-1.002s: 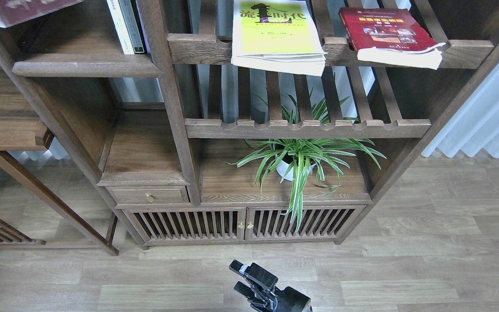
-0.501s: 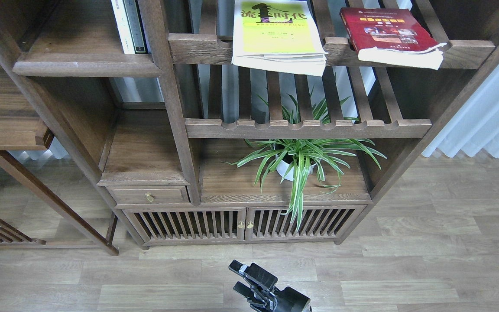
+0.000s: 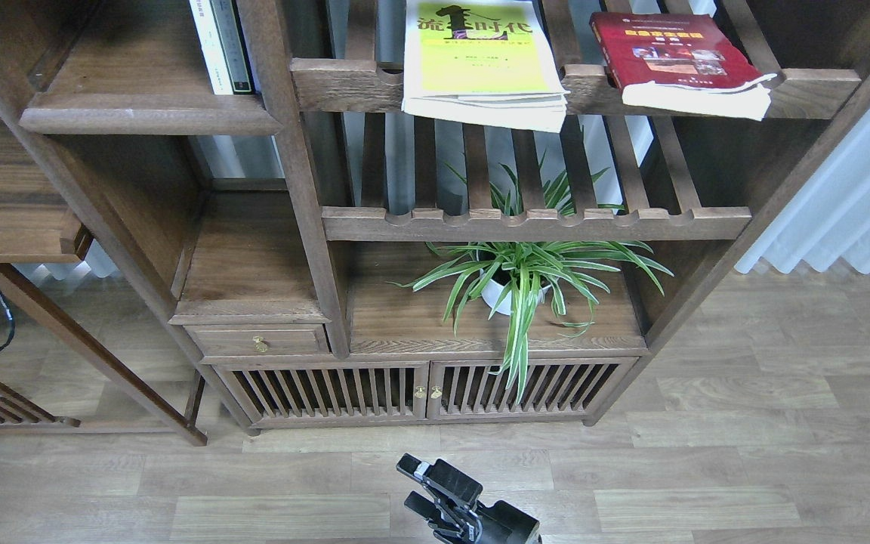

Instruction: Organize books on shelf

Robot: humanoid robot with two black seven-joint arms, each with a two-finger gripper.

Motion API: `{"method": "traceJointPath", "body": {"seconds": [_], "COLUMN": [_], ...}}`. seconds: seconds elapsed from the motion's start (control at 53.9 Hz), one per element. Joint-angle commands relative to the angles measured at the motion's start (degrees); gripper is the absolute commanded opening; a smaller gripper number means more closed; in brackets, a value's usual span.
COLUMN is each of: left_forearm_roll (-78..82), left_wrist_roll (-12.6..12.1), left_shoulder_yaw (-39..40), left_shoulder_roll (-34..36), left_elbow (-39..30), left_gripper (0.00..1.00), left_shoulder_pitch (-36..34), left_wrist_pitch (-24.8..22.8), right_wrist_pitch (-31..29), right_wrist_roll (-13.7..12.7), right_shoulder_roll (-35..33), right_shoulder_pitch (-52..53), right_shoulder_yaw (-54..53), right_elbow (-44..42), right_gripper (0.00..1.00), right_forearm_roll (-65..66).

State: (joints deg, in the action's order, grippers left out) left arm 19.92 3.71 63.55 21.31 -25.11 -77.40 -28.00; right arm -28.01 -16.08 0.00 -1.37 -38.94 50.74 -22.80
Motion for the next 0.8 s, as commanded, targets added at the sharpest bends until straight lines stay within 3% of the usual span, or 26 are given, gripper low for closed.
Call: {"method": "traceJointPath", "body": {"seconds": [0.0, 0.074, 0.093, 0.167, 0.52, 0.65, 0.78], "left_forearm_roll": [-0.06, -0.06, -0.06, -0.06, 0.03, 0.47, 1.17], "left_wrist_roll": [0.51, 2.35, 4.88, 6.05, 6.49, 8.51, 8.77], "left_shoulder_yaw": [-2.81, -3.34, -3.61, -3.87, -5.19, -7.03, -7.21], "left_shoulder_roll": [-0.39, -1.09, -2.4, -3.38, -4.7, -4.61, -4.17], "left_elbow": [0.5, 0.59, 0.76, 1.82, 4.19, 3.67, 3.4], "left_gripper": [0.06, 0.06, 0.06, 0.06, 0.06, 0.05, 0.05], "left_shoulder_pitch": [-0.3, -0.04, 0.4, 0.67, 1.11, 2.25, 3.92], "left_wrist_pitch": [0.0, 0.0, 0.0, 0.0, 0.0, 0.0, 0.0], "right_wrist_pitch": [0.01, 0.01, 0.01, 0.01, 0.01, 0.01, 0.01], "right_wrist_roll": [0.0, 0.0, 0.0, 0.0, 0.0, 0.0, 0.0], "right_shoulder_roll": [0.0, 0.0, 0.0, 0.0, 0.0, 0.0, 0.0], "right_shoulder_pitch": [-0.22, -0.3, -0.39, -0.39, -0.39, -0.48, -1.01], "right_shoulder_yaw": [0.09, 0.09, 0.18, 0.18, 0.18, 0.18, 0.27], "right_elbow": [0.32, 0.41, 0.41, 0.41, 0.41, 0.59, 0.76], "right_gripper": [0.99, 0.99, 0.99, 0.99, 0.99, 0.99, 0.99], "right_forearm_roll": [0.04, -0.05, 0.03, 0.04, -0.05, -0.14, -0.14]}}
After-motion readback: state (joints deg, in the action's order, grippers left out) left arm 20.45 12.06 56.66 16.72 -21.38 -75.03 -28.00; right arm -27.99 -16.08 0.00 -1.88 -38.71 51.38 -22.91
